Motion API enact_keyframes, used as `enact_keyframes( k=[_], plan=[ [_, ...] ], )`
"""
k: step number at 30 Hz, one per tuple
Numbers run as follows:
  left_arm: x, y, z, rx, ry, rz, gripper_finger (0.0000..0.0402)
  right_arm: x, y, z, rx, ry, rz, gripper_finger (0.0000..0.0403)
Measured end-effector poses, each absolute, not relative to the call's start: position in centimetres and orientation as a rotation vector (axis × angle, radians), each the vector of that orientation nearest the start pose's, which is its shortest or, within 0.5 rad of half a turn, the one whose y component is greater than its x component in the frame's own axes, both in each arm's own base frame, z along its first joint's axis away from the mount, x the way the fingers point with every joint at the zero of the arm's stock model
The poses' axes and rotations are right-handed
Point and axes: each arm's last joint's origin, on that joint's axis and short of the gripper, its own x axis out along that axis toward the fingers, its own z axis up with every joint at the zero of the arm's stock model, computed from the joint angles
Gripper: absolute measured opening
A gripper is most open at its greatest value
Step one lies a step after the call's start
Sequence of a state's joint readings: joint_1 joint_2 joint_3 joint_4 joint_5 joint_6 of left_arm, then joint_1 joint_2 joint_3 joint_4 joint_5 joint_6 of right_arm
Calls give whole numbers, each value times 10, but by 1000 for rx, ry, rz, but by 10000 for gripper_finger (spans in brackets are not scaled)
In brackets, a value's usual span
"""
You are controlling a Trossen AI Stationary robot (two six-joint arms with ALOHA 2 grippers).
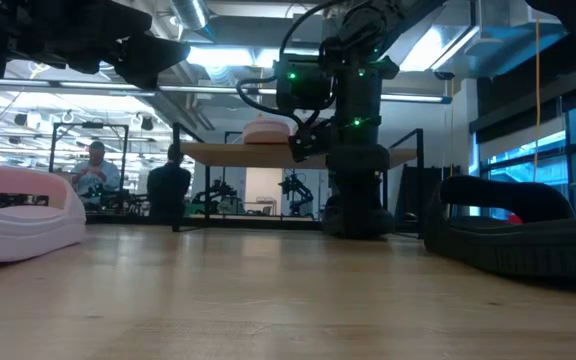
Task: Pick and place slides into the shelf
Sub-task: Put the black slipper slide under the shelf
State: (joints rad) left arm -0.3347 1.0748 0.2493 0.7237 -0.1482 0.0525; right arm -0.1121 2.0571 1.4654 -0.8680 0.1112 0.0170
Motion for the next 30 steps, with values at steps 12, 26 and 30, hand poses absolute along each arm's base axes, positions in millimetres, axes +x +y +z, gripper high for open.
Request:
enact_keyframes(
  k=[12,26,30],
  plan=[
    [191,-62,187,75,94,-188,261,388,-50,154,-41,1460,-223,308],
    [191,-62,187,58,96,-188,261,388,-50,155,-65,1462,-245,308],
    [191,-62,186,58,98,-188,261,389,-42,155,-83,1461,-232,308]
  ],
)
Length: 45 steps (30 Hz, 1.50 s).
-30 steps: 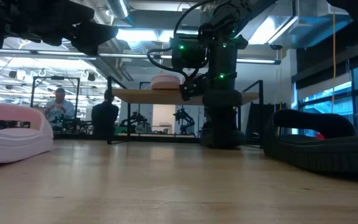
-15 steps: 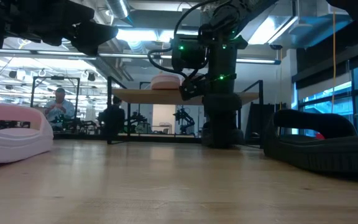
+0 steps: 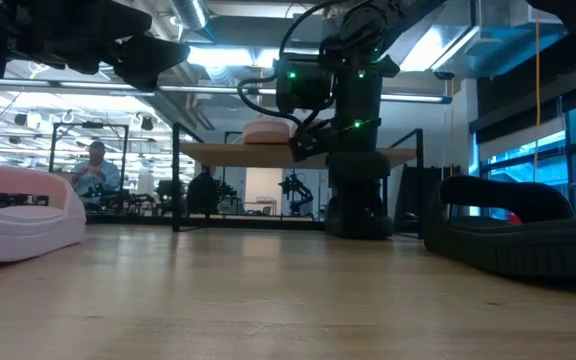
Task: Pick and place slides into the shelf
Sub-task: Put the black slipper slide under the shelf
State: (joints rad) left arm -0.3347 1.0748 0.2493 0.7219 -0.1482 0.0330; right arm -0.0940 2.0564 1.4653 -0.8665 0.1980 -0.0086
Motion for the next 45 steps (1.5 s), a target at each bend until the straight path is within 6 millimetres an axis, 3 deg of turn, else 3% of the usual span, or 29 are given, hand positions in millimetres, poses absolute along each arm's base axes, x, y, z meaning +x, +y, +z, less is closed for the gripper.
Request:
enact_keyframes(
  k=[11,20,26,33,39,45],
  plan=[
    [191,-62,186,60,102,-188,261,398,-2,176,-151,1409,-146,308],
    [191,-62,186,58,103,-188,261,400,46,218,-216,1438,-68,308],
    [191,-62,186,54,103,-188,261,387,86,250,-230,1489,-57,308],
    [190,-64,186,54,103,-199,261,354,132,277,-247,1438,-236,308],
    [189,-66,186,55,102,-208,261,331,171,277,-202,1382,-327,308],
    [189,-66,186,55,102,-208,261,308,189,245,-258,1423,-405,308]
  ],
)
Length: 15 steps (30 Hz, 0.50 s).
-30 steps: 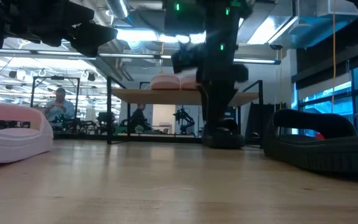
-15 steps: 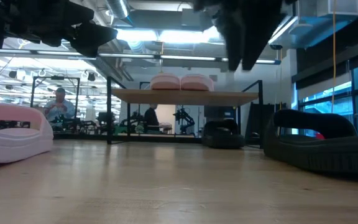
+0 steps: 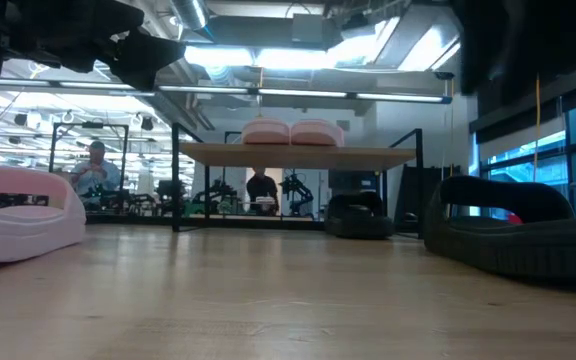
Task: Pick and place slides into the shelf
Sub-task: Put the black slipper slide under the shelf
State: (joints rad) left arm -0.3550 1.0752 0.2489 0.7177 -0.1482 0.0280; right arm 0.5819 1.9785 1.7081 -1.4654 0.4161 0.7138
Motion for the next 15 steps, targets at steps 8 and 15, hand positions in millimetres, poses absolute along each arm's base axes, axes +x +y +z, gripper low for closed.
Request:
enact_keyframes(
  k=[8,15],
  plan=[
    [189,-66,186,55,102,-208,261,287,185,201,-289,1485,-533,308],
    [189,-66,186,55,102,-207,261,279,177,174,-363,1473,-555,308]
  ],
)
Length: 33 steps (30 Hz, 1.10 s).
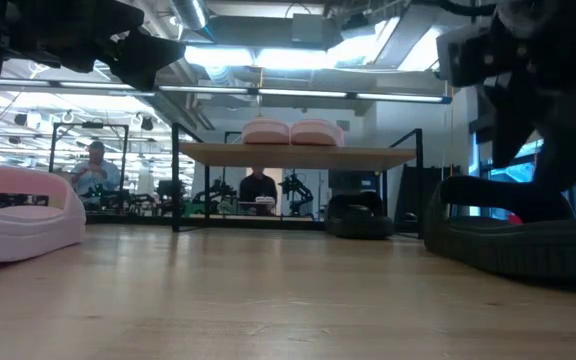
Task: Pick and place slides into the shelf
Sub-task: Put the black slipper slide under the shelf
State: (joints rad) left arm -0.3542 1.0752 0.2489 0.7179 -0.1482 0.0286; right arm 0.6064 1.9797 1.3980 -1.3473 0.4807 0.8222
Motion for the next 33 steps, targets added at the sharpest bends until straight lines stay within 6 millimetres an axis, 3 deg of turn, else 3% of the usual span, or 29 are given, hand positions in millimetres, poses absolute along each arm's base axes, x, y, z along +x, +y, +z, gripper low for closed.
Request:
enact_keyframes(
  k=[5,17,33],
  plan=[
    [189,-66,186,56,102,-207,261,275,172,168,-446,1416,-606,308],
    [189,-65,186,63,101,-207,261,283,161,164,-419,1415,-619,297],
    [189,-65,186,63,102,-207,261,287,153,164,-425,1440,-614,112]
  ],
)
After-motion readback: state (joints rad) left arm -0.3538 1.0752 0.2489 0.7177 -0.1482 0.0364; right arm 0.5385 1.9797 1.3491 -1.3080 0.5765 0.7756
